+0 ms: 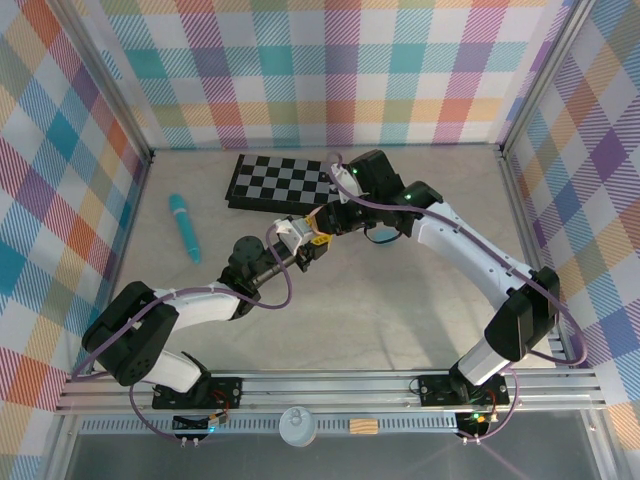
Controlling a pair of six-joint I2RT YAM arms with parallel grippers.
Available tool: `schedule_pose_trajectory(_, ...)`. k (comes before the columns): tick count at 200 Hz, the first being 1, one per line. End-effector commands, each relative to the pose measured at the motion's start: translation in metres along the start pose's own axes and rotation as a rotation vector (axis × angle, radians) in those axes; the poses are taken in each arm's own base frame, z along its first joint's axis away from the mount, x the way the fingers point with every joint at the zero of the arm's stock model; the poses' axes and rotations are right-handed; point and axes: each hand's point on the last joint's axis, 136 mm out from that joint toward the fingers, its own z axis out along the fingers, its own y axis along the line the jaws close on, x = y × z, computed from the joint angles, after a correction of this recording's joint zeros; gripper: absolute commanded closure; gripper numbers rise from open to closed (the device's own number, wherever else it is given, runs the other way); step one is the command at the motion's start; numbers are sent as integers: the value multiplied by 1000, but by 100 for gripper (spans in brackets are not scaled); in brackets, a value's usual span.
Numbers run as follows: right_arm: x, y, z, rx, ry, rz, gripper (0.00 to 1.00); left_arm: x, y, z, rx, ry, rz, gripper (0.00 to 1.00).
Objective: Insert the wireless bluetooth earbuds into the charging case
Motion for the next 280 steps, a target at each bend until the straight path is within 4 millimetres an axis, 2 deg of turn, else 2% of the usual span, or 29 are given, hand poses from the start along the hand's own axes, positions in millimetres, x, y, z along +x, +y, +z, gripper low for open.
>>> schedule_pose_trajectory(1,0,8,-6,-11,-6,-27,70,-29,1,3,-3,-81,14,71)
schedule_pose_trajectory(26,-4,10,-15,2,-33,-38,67,-29,1,3,-3,-82,15,70)
schedule_pose_trajectory(60,-6,12,-32,26,-76,-53,55,-30,0,2,0,-92,3,71)
schedule_pose_trajectory(79,-8,13,-42,43,-108,-57,51,-32,-2,2,12,-99,-1,70)
schedule_pose_trajectory(108,-22,15,-56,56,-207,-56,48,-33,-6,-1,34,-106,11,71)
schedule_pose_trajectory(136,-34,-8,-47,166,-192,15,44,-35,-13,-4,69,-112,16,71)
schedule_pose_trajectory(161,-40,-16,-31,198,-146,37,41,-41,-15,-7,78,-119,20,71)
schedule_pose_trajectory(189,-33,-21,-21,208,-97,44,40,-48,-12,-8,61,-117,26,71)
schedule_pose_trajectory(215,-22,-21,-26,195,-102,50,40,-53,-6,-8,30,-124,15,71)
schedule_pose_trajectory(248,-17,-11,-46,136,-167,82,37,-60,-6,-7,35,-155,-8,71)
schedule_pose_trajectory(280,-17,6,-59,-171,-226,250,30,-75,-8,-9,52,-207,-37,71)
